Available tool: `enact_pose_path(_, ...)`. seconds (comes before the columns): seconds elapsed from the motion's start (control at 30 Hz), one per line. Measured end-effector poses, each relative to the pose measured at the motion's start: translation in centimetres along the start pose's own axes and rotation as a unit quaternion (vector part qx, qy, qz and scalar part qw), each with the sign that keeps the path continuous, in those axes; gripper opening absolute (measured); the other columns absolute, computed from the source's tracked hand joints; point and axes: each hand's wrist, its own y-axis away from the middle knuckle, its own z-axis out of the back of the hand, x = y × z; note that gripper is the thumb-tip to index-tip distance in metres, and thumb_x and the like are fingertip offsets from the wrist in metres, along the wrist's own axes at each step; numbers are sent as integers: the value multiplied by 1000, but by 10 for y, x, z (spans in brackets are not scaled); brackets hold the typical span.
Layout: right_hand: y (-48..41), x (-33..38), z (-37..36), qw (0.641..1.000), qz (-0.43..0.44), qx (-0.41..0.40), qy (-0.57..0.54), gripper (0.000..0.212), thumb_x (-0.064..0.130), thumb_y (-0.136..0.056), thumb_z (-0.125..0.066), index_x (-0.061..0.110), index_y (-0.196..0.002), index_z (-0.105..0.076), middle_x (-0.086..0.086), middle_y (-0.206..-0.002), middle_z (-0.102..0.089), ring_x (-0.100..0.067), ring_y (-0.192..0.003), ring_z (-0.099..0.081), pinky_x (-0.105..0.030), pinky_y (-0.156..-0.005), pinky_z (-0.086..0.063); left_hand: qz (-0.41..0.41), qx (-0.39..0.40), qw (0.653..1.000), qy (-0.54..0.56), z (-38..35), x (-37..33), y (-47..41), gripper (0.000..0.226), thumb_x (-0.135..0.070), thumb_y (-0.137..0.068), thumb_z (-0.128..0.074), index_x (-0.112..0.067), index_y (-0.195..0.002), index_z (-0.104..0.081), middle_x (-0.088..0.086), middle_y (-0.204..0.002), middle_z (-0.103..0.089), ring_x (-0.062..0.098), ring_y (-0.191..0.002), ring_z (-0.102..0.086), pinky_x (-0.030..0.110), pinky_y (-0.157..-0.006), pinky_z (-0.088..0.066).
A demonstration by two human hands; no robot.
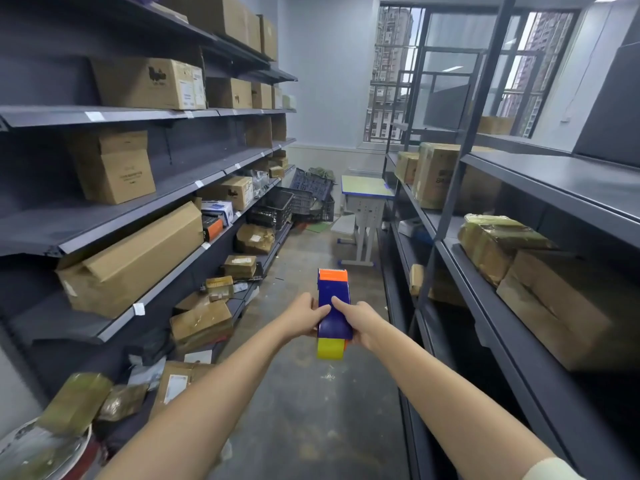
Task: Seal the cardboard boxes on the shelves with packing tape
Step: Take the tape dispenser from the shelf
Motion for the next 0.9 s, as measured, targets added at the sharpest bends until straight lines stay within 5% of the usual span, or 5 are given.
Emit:
enact_pose_path(0.13,-23,1,-14,999,9,-13,-29,34,26,-93,-57,3,-113,-44,-17,-114,-61,-24,-86,-61,-32,-65,-52,-22,7,995,-101,22,5,-22,18,-12,-98,-40,1,-101,-53,18,-98,-59,25,-86,-59,36,-72,-53)
enact_pose_path(0.33,-64,13,-24,999,20,-35,-30,25,25,-95,-54,3,-104,-46,-8,-87,-61,-14,-62,-58,-16,-37,-44,-64,-36,958,-278,64,15,-76,28,-18,-96,-42,-1,-97,-65,12,-92,-68,23,-78,-62,30,-73,-51)
enact_pose_path(0.5,-113,22,-20,997,7,-72,-16,26,25,-95,-52,2,-106,-47,-13,-98,-58,-14,-65,-56,-22,-47,-47,-75,-37,913,-399,80,36,-127,29,-23,-95,-41,-8,-100,-66,11,-100,-67,25,-92,-63,36,-83,-52)
enact_pose_path(0.9,-300,85,21,996,8,-85,16,39,24,-94,-54,-4,-119,-46,-20,-121,-57,-24,-87,-56,-26,-59,-44,-92,-25,873,-479,68,23,-317,30,-21,-94,-37,-8,-100,-63,15,-108,-64,33,-99,-59,35,-80,-47)
